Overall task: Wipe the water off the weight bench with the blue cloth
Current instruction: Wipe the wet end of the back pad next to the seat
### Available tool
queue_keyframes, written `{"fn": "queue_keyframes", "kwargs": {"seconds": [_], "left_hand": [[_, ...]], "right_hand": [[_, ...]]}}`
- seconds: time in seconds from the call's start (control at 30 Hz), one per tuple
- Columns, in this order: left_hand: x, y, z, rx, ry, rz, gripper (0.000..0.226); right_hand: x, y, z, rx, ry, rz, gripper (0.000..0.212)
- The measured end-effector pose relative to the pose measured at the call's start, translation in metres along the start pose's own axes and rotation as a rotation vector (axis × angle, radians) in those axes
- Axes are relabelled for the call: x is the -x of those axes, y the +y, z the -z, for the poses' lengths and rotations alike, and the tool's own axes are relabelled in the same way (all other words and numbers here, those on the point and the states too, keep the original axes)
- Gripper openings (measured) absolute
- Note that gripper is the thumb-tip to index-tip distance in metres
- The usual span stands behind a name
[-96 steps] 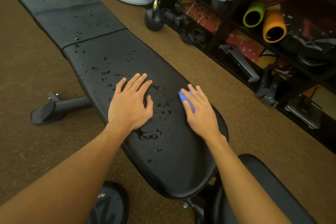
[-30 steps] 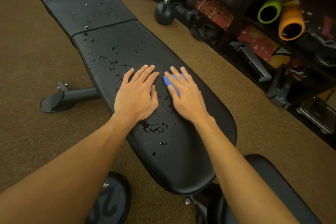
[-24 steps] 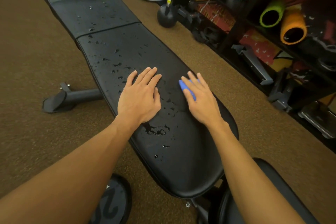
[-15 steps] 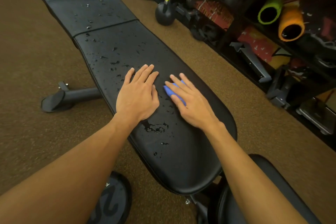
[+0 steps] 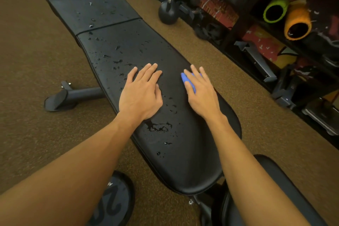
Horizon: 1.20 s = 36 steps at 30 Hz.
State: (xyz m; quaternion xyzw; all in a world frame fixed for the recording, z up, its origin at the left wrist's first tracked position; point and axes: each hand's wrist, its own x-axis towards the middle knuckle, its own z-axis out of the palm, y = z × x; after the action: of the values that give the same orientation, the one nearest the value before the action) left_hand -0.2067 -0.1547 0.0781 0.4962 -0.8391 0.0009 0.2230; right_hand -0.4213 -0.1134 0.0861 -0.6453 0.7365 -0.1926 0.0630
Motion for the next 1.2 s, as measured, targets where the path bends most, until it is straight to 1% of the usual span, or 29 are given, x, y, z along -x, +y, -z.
{"fn": "queue_keyframes", "kwargs": {"seconds": [0.03, 0.07, 0.17, 0.23, 0.27, 0.33, 0.4, 0.43, 0.47, 0.53, 0.6, 0.63, 0.67, 0.73, 0.8, 0.83, 0.87, 0.93, 1.0, 1.03, 1.07, 1.13, 1.2], "left_hand": [[0.000, 0.000, 0.000, -0.002, -0.001, -0.001, 0.052], [0.000, 0.000, -0.001, -0.001, 0.001, -0.001, 0.052], [0.000, -0.002, -0.001, 0.004, 0.005, -0.004, 0.053], [0.000, -0.002, -0.001, 0.003, 0.005, -0.004, 0.053], [0.000, -0.002, -0.001, 0.002, 0.004, -0.004, 0.053], [-0.001, -0.002, 0.000, 0.003, 0.001, 0.002, 0.052], [-0.001, -0.001, -0.001, 0.004, 0.001, -0.002, 0.052], [0.000, -0.001, -0.001, 0.003, 0.002, -0.002, 0.051], [0.000, -0.002, -0.002, 0.003, 0.005, -0.001, 0.051], [0.000, -0.002, -0.001, 0.006, 0.009, -0.007, 0.052], [0.000, -0.002, -0.001, 0.010, 0.011, -0.007, 0.052], [0.000, -0.002, 0.000, 0.010, 0.010, -0.008, 0.052], [0.001, -0.001, 0.000, 0.010, 0.009, -0.008, 0.052], [0.001, -0.002, -0.001, 0.012, 0.012, -0.005, 0.052], [0.001, -0.002, -0.001, 0.019, 0.020, -0.009, 0.051], [0.001, -0.002, -0.001, 0.020, 0.021, -0.008, 0.051], [0.001, -0.002, -0.001, 0.018, 0.022, -0.006, 0.052], [0.001, -0.002, -0.002, 0.011, 0.020, -0.009, 0.053], [0.001, -0.002, -0.001, 0.006, 0.013, -0.009, 0.053], [0.001, -0.002, -0.001, 0.005, 0.010, -0.008, 0.053], [0.001, -0.003, 0.000, 0.005, 0.007, -0.009, 0.053], [0.001, -0.003, -0.001, 0.007, 0.008, -0.004, 0.053], [0.001, -0.003, -0.002, 0.009, 0.015, -0.009, 0.053]], "right_hand": [[-0.008, -0.007, -0.002, -0.006, 0.009, -0.043, 0.048], [-0.012, -0.017, -0.005, -0.007, 0.006, -0.036, 0.049], [0.005, -0.031, -0.008, -0.028, -0.080, 0.171, 0.048], [0.026, -0.015, -0.003, -0.033, -0.115, 0.254, 0.048], [0.032, -0.004, 0.001, -0.032, -0.107, 0.235, 0.047], [0.025, 0.012, 0.007, -0.022, -0.049, 0.097, 0.047], [0.009, 0.009, 0.006, -0.006, -0.003, -0.042, 0.049], [0.004, 0.001, 0.003, 0.002, 0.001, -0.059, 0.049], [0.003, -0.008, 0.000, 0.005, -0.010, -0.032, 0.049], [0.016, -0.020, -0.003, -0.006, -0.065, 0.112, 0.049], [0.040, -0.012, 0.000, -0.010, -0.109, 0.241, 0.048], [0.049, -0.002, 0.003, -0.009, -0.114, 0.259, 0.048], [0.054, 0.009, 0.007, 0.000, -0.101, 0.243, 0.048], [0.050, 0.020, 0.010, 0.012, -0.041, 0.128, 0.048], [0.039, 0.013, 0.004, 0.017, 0.010, -0.011, 0.048], [0.037, 0.004, 0.000, 0.018, 0.017, -0.035, 0.049], [0.038, -0.006, -0.003, 0.017, 0.012, -0.008, 0.049], [0.052, -0.017, -0.006, 0.009, -0.031, 0.132, 0.048], [0.072, -0.009, -0.003, 0.011, -0.073, 0.244, 0.048], [0.078, 0.001, 0.000, 0.014, -0.076, 0.248, 0.048], [0.078, 0.010, 0.004, 0.020, -0.062, 0.209, 0.048], [0.063, 0.021, 0.007, 0.020, -0.012, 0.049, 0.049], [0.042, 0.014, 0.003, 0.011, 0.018, -0.068, 0.050]]}}
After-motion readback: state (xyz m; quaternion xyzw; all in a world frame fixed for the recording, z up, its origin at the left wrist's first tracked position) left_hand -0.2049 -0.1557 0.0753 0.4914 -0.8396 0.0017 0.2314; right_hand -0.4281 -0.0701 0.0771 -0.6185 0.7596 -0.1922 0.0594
